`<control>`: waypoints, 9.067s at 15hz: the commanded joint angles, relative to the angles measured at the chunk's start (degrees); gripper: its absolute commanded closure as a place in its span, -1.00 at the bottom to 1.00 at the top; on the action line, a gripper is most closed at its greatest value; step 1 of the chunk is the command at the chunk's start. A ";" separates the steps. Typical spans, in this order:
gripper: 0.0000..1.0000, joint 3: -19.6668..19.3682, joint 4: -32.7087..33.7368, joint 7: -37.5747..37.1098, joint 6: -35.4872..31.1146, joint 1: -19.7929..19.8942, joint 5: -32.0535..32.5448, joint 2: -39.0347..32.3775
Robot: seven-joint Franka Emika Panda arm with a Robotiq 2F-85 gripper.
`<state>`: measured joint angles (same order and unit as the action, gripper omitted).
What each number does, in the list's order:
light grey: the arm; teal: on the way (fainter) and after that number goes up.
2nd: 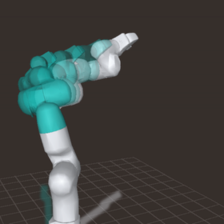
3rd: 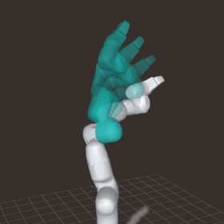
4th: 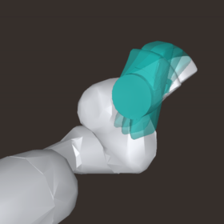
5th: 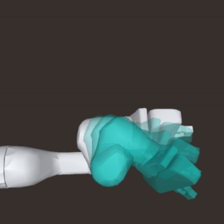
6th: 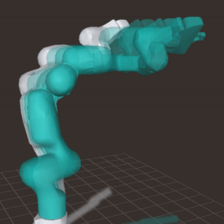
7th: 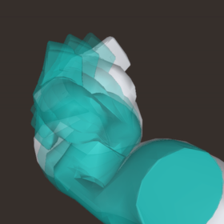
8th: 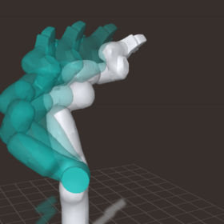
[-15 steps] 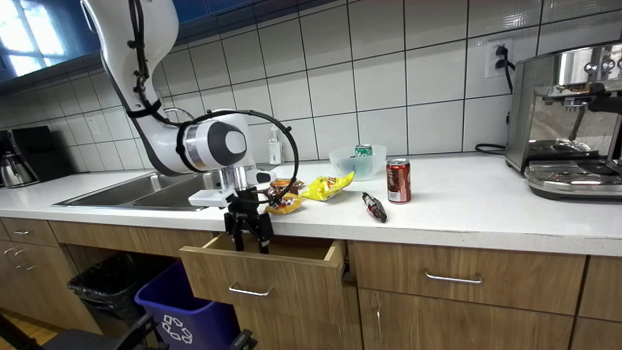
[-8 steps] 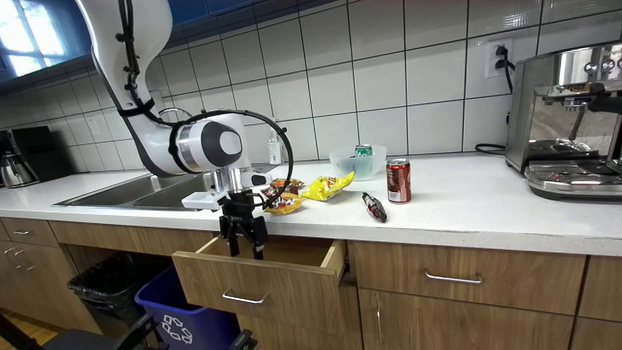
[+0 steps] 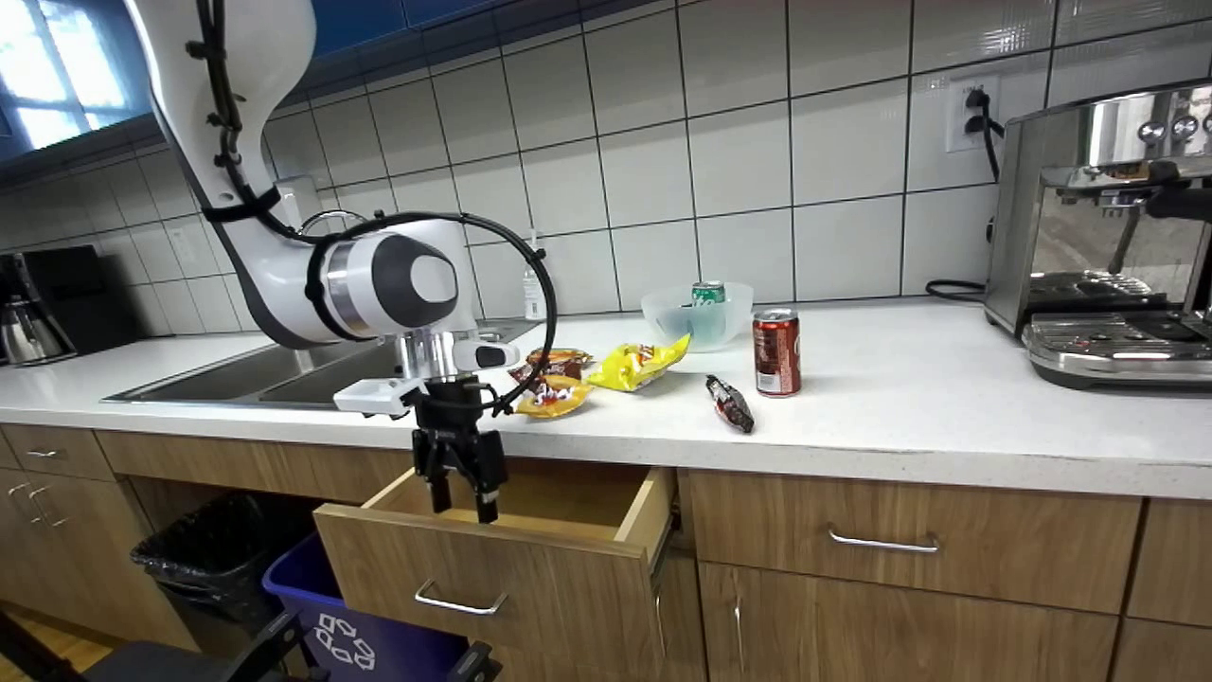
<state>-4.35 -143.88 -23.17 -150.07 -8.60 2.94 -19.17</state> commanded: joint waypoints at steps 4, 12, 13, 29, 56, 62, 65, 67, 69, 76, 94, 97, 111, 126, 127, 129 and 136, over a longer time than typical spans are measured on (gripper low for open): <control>-1.00 0.85 -5.65 -2.68 4.96 -0.51 -1.22 5.96; -1.00 2.42 -8.65 -3.56 8.79 0.09 -2.09 9.82; -1.00 2.63 -8.68 -3.30 9.08 0.32 -2.56 10.31; -1.00 4.47 -4.23 -2.29 16.77 2.38 -8.27 20.35; -1.00 3.09 26.33 23.76 24.28 7.70 -1.16 1.62; -1.00 3.40 30.17 28.85 24.17 8.23 -0.41 -2.11; -1.00 3.55 31.64 31.22 23.97 8.39 -0.23 -3.50; -1.00 3.60 32.42 32.36 23.90 8.58 -0.39 -4.19; -1.00 3.63 33.03 33.20 23.90 8.77 -0.61 -4.73; -1.00 3.60 34.20 34.14 23.95 9.27 -0.74 -5.72; 1.00 4.18 35.35 34.90 23.90 10.58 -2.15 -7.32; 1.00 4.29 34.91 34.87 23.81 10.30 -1.79 -6.43; 1.00 4.56 22.82 31.02 21.56 8.48 -1.10 6.47; 1.00 5.96 6.15 22.61 22.39 5.83 -0.46 15.38; 1.00 6.04 5.76 22.29 22.46 5.70 -0.43 15.17; 1.00 6.10 5.14 21.68 22.50 5.46 -0.49 14.56; 1.00 6.75 4.35 19.89 21.99 4.76 -0.31 12.21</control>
<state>1.82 -139.30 -0.60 -128.07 -3.31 1.53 -6.58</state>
